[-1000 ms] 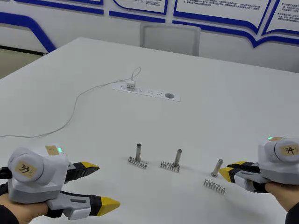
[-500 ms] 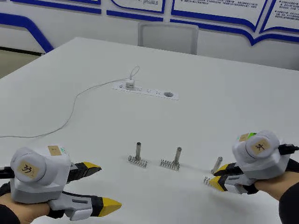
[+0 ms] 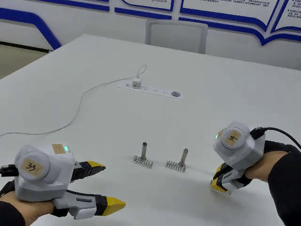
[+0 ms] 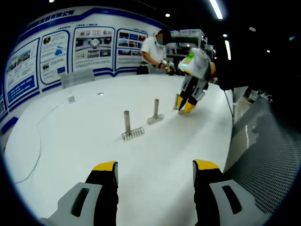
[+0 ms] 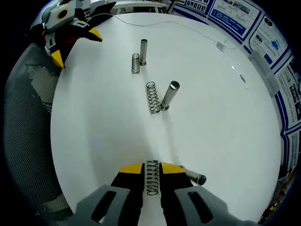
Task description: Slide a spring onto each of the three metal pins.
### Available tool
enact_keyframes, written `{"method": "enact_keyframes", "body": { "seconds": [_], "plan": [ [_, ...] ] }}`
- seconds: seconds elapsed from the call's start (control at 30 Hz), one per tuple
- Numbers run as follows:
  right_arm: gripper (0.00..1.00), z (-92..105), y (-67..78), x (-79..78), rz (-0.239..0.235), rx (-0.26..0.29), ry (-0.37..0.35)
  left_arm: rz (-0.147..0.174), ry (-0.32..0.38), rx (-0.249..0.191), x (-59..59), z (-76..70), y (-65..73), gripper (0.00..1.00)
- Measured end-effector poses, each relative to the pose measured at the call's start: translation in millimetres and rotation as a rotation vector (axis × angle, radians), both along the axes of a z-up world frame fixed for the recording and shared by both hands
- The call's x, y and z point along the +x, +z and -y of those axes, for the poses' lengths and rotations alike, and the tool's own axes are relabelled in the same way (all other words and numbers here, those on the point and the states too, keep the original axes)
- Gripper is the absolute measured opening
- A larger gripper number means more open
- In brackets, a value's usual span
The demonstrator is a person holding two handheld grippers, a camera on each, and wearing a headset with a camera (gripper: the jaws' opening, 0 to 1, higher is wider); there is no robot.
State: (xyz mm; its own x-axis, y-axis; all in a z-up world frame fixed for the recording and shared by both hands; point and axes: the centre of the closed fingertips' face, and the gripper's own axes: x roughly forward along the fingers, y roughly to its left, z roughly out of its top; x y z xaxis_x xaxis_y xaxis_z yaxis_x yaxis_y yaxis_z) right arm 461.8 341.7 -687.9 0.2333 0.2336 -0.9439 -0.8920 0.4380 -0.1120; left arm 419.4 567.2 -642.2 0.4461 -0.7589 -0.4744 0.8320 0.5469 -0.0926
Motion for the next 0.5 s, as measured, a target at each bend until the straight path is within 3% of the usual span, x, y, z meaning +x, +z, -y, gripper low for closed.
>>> {"method": "enact_keyframes", "body": {
  "seconds": [0.17,0.37,0.5],
  "plan": [
    [0.13,1.0,-4.5,-1.7,-0.028,-0.009,0.009,0.0,0.0,-0.001,-0.5,0.0,0.2,0.66],
    [0.12,-0.3,-2.6,-1.1,-0.014,-0.003,0.014,0.002,-0.009,0.001,-1.2,1.7,0.6,0.66],
    [0.12,-8.3,10.3,-0.7,0.023,0.066,-0.025,0.006,-0.02,0.005,-2.1,2.3,1.7,0.65]
  ]
}}
